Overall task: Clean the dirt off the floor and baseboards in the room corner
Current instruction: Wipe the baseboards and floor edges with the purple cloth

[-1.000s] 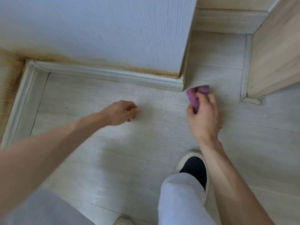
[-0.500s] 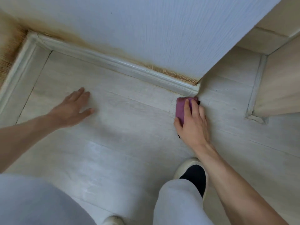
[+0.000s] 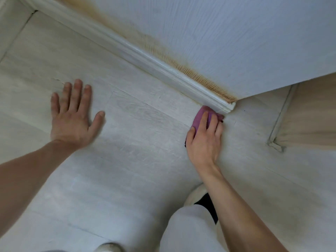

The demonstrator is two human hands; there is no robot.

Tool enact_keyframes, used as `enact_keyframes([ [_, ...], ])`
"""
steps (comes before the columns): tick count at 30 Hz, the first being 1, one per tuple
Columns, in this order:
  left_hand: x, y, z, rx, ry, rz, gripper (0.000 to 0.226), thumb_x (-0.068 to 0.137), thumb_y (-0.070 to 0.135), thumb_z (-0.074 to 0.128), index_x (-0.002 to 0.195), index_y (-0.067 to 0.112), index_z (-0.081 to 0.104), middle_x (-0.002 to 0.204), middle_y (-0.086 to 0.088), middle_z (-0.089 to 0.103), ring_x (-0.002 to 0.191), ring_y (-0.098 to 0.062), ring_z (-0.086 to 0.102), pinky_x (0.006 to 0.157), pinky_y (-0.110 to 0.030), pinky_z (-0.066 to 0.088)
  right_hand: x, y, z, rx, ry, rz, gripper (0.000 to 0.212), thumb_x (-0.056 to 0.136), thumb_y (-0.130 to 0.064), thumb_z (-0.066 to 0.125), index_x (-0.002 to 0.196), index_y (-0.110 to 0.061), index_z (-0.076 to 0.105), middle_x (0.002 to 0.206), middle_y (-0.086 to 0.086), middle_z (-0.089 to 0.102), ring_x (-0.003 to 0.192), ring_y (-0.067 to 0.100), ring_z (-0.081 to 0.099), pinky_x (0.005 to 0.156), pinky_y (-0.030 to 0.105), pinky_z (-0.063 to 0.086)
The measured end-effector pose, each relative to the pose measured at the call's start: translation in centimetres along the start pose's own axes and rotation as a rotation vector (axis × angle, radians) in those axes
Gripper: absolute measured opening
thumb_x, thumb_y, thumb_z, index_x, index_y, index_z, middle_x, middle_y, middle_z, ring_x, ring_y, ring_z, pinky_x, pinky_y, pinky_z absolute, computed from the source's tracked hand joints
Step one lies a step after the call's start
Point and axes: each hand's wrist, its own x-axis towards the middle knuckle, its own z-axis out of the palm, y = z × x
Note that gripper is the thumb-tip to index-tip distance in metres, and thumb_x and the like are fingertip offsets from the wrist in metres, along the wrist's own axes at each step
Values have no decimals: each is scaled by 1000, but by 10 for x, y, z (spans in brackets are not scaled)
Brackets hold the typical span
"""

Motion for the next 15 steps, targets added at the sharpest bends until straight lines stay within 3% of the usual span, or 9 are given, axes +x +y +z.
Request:
enact_keyframes([
  [2, 0, -1, 1, -6, 19, 2, 83, 97, 64, 26, 165, 25, 1, 173, -3, -2, 159, -27, -5, 127, -54, -4, 15, -26, -5, -19, -9, -18, 65, 97, -34, 54, 149, 3, 42, 143, 22, 47, 126, 39, 44, 113, 47, 39],
  [6, 0, -1, 0, -20, 33, 2, 83, 96, 64, 26, 165, 25, 1, 173, -1, -2, 159, -26, -5, 127, -54, -3, 32, -57, -13, -22, -54, -254, 69, 91, -26, 64, 150, 2, 41, 141, 20, 46, 122, 35, 46, 110, 42, 43],
  [10, 0, -2, -1, -37, 45, 5, 82, 97, 62, 28, 165, 25, 4, 173, -2, 0, 159, -27, -2, 127, -54, -2, 28, 2, -38, 193, -167, -320, 58, 93, -7, 60, 150, -5, 47, 138, 10, 48, 120, 26, 45, 101, 39, 49],
  [15, 0, -1, -1, -48, 51, 9, 81, 97, 61, 28, 165, 24, 6, 173, -1, 0, 159, -27, -2, 127, -55, -2, 15, 84, -93, 90, -365, -260, 54, 101, -18, 53, 154, -13, 45, 142, 0, 47, 123, 20, 45, 105, 26, 36],
])
